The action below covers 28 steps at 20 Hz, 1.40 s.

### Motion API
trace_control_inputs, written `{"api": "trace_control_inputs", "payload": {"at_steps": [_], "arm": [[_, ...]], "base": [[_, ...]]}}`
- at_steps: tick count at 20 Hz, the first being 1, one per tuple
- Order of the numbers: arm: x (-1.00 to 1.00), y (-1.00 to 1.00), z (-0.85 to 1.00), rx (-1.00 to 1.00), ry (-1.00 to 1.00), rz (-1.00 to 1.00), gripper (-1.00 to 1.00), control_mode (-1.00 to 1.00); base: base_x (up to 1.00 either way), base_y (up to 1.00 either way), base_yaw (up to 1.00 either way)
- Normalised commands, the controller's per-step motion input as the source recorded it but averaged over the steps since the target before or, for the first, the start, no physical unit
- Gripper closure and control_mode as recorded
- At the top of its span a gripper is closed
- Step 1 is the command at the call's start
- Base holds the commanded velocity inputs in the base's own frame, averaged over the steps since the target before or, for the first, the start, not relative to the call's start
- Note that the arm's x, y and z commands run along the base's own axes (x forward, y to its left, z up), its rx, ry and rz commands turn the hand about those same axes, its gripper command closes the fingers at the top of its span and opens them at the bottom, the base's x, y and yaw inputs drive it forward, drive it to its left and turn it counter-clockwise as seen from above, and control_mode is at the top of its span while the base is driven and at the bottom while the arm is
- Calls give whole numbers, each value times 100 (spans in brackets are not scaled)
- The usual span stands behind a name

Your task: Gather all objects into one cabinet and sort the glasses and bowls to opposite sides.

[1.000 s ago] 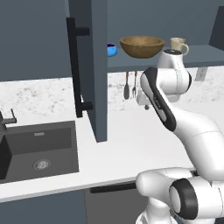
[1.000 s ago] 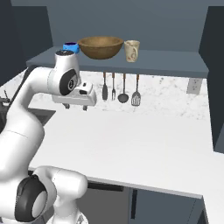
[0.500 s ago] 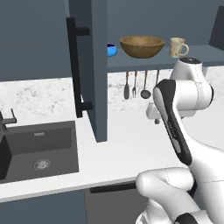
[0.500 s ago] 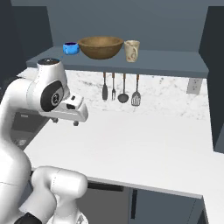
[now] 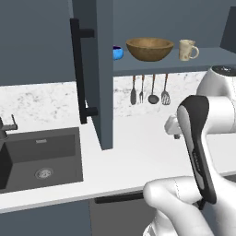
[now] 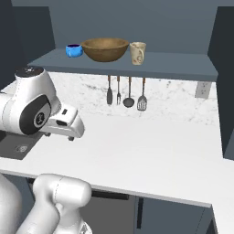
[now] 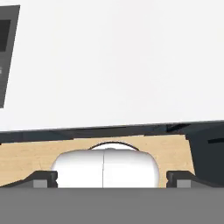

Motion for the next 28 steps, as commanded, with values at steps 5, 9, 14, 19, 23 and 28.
{"api": "trace_control_inputs", "payload": {"at_steps": [5,9,14,19,23,28], "arm": [[-23,-1,57,0,0,0,-100,-100],[-21,0,54,0,0,0,-100,-100],[-36,0,40,0,0,0,-100,-100],[-46,-6,4,0,0,0,-100,-100],[-16,-1,0,0,0,0,-100,-100],[-1,0,0,0,0,0,-100,100]], "base": [[0,0,0],[0,0,0],[0,0,0],[0,0,0],[0,0,0],[-22,0,0]]}}
